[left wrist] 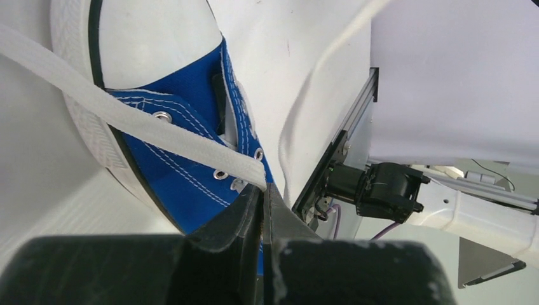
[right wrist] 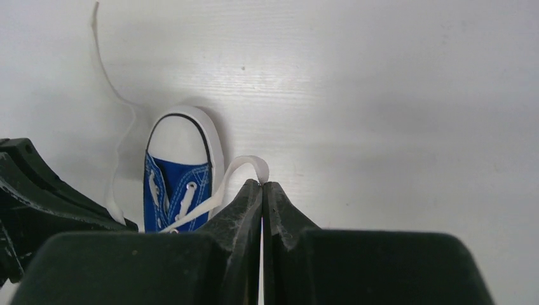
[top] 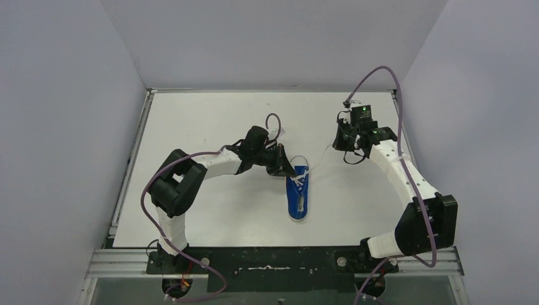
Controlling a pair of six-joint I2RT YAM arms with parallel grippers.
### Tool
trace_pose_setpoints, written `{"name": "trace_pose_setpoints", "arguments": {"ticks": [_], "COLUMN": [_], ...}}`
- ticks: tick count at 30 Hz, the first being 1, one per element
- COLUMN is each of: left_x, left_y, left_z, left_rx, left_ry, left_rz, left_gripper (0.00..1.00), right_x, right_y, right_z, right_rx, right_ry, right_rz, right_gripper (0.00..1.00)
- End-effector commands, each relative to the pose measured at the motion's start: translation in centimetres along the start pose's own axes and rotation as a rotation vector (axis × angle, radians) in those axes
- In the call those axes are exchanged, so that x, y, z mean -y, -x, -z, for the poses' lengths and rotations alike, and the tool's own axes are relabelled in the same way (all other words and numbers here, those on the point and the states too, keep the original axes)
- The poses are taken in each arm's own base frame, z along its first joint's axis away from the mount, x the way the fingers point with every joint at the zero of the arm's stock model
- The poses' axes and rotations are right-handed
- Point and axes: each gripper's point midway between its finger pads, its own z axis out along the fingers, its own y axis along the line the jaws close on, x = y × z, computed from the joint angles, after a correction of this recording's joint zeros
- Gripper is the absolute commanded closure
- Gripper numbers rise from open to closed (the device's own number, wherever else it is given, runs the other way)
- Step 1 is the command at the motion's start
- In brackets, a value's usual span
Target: Tie the shoes
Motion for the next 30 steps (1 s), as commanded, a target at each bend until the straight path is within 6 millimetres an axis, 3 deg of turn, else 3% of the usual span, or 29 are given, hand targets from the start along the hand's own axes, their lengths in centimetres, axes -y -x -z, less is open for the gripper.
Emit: {"name": "trace_pose_setpoints", "arguments": {"ticks": [1, 6, 11, 15, 17, 21, 23, 27, 30], "left_x": [4.1, 5.2, 5.3, 5.3, 5.0, 4.2, 3.9, 3.7, 3.8], "left_y": [1.2, 1.7, 1.6, 1.2, 1.0, 1.0, 1.0, 0.9, 0.9], "left_z": [1.1, 0.8, 0.2, -0.1, -0.3, -0.5, -0.5, -0.6, -0.6], "left_rx": [0.031, 0.028, 0.005, -0.004, -0.012, -0.009, -0.008, -0.027, -0.033], "left_ry": [-0.140, -0.190, -0.231, -0.270, -0.270, -0.240, -0.224, -0.209, -0.215], "left_rz": [-0.086, -0.141, -0.194, -0.220, -0.220, -0.202, -0.199, -0.206, -0.214], "left_gripper": [1.00, 1.00, 1.00, 1.00, 1.00, 1.00, 1.00, 1.00, 1.00], "right_x": [-3.4, -4.2, -6.1, -7.0, -5.9, -0.4, 0.8, 1.4, 2.0], "right_y": [5.3, 5.0, 4.0, 1.6, 0.3, -2.2, -4.0, -7.7, -7.5], "right_z": [-2.2, -4.2, -2.7, -2.4, -3.0, -4.9, -5.4, -4.4, -3.1], "right_rx": [0.124, 0.054, -0.028, -0.176, -0.248, -0.332, -0.395, -0.526, -0.479], "right_ry": [0.160, 0.197, 0.344, 0.419, 0.382, 0.129, 0.075, 0.020, -0.051], "right_rz": [0.024, -0.011, -0.141, -0.268, -0.307, -0.274, -0.230, -0.142, 0.007], "right_gripper": [1.00, 1.00, 1.00, 1.00, 1.00, 1.00, 0.98, 0.79, 0.61]}}
